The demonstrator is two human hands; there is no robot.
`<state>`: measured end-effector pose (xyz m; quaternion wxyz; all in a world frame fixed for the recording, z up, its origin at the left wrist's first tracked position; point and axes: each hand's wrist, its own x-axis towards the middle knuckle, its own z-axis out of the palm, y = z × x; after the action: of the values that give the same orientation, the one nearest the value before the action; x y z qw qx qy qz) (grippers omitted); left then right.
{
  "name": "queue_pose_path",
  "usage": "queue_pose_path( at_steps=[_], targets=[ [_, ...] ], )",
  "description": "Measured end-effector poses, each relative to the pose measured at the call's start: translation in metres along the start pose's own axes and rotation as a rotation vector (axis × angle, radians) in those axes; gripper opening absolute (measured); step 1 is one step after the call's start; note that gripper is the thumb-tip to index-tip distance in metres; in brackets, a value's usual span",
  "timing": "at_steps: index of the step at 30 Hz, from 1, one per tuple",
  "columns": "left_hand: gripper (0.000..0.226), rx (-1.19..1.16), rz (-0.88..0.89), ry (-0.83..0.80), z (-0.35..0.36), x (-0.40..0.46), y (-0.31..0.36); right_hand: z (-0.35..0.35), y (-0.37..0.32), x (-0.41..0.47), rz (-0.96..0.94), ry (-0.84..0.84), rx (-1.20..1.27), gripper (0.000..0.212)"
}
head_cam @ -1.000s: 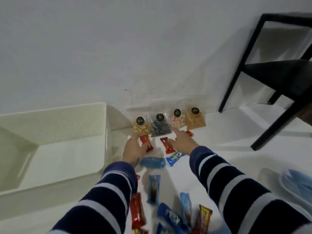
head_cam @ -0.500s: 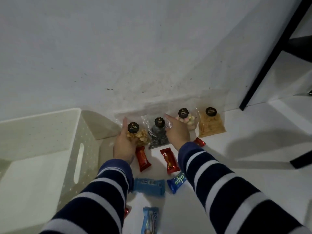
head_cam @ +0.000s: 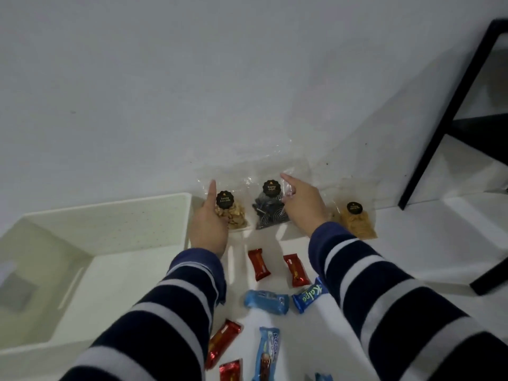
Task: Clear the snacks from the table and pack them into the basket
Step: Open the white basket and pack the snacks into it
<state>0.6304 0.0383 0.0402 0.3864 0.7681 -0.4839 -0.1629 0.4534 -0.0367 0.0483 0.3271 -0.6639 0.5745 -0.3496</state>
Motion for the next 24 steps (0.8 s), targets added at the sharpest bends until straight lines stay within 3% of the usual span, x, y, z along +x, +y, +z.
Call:
queue_pose_path(
  at_steps=[6, 11, 20, 24],
  targets=[
    [0.081, -0.008, 0.089, 0.108, -0.070, -0.008, 0.017, -0.022, -0.071, -0.023, -0.076, 0.061, -0.067, 0.059],
    [0.084, -0.098, 0.079, 0.113, -0.139, -0.008, -0.009, 0.002, -0.125, -0.048, -0.122, 0.043, -0.138, 0.061],
    [0.091, -0.049, -0.127, 0.007, -0.231, -0.011, -0.140, 0.134, -0.186, -0.103, -0.120, -0.089, -0.229, 0.064],
    [0.092, 0.022, -0.227, -0.100, -0.252, -0.005, -0.195, 0.198, -0.185, -0.116, -0.011, -0.193, -0.147, 0.064]
  ],
)
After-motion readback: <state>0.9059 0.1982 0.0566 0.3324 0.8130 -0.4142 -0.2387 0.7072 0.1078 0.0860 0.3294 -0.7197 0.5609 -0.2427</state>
